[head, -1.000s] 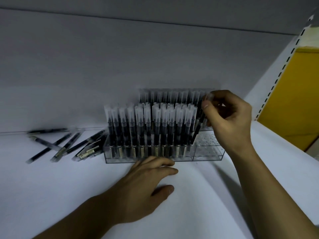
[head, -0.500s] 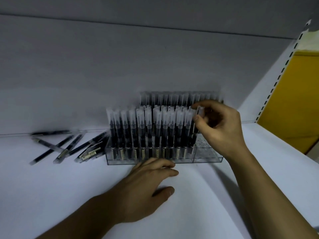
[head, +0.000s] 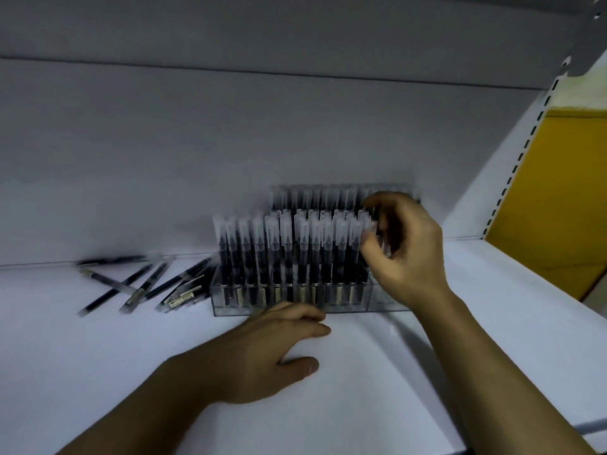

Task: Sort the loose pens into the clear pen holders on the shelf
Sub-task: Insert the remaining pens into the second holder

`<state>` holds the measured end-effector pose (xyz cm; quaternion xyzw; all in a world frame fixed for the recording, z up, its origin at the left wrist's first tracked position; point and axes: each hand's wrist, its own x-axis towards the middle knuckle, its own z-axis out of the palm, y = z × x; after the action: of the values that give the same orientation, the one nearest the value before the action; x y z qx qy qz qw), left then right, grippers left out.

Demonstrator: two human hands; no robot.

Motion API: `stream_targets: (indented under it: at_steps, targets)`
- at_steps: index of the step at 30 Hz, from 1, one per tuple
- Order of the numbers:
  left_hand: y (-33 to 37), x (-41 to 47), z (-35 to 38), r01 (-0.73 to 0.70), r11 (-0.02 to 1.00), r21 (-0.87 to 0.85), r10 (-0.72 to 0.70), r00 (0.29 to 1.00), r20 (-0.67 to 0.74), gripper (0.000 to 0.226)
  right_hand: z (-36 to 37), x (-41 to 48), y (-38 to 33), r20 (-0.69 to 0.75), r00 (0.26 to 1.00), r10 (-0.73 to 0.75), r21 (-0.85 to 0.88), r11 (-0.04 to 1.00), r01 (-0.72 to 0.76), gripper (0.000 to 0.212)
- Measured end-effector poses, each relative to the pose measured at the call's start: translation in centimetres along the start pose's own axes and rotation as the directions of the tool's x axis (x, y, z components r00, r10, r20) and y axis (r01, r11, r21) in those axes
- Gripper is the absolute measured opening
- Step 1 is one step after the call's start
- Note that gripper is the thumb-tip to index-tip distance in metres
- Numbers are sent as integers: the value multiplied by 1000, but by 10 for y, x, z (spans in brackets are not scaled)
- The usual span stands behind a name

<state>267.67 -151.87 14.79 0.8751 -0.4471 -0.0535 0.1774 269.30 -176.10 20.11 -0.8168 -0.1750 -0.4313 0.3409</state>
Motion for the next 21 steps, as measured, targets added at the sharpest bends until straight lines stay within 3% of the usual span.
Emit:
stream_targets:
  at_steps: [3,6,10,12,14,17,21]
  targets:
    - [0,-16,-14,16,1000,-11,-15,996,85,52,8,-5,-18,3,980,-198,-73,978,197,17]
    - [-8,-45,-30,77,997,-1,-76,990,120,44,26,-20,-36,180,931,-317,-61,941,332,12]
    - [-29,-91,-54,205,979,4,-204,974,-97,13,50,-20,-52,349,892,-288,-27,948,317,11]
    - [-50,-108,-64,363,932,0,-351,901,-255,24,60,-13,-63,413,863,-290,-14,946,324,11]
    - [-76,-121,-71,531,847,36,-470,778,-418,28,74,-6,-78,470,831,-299,20,944,329,10]
    - [-115,-125,-76,663,749,4,-552,627,-550,13,100,-3,-97,508,802,-313,45,940,338,13]
    - [-149,-121,-84,694,720,16,-646,677,-353,69,124,-19,-98,460,843,-280,114,960,257,16]
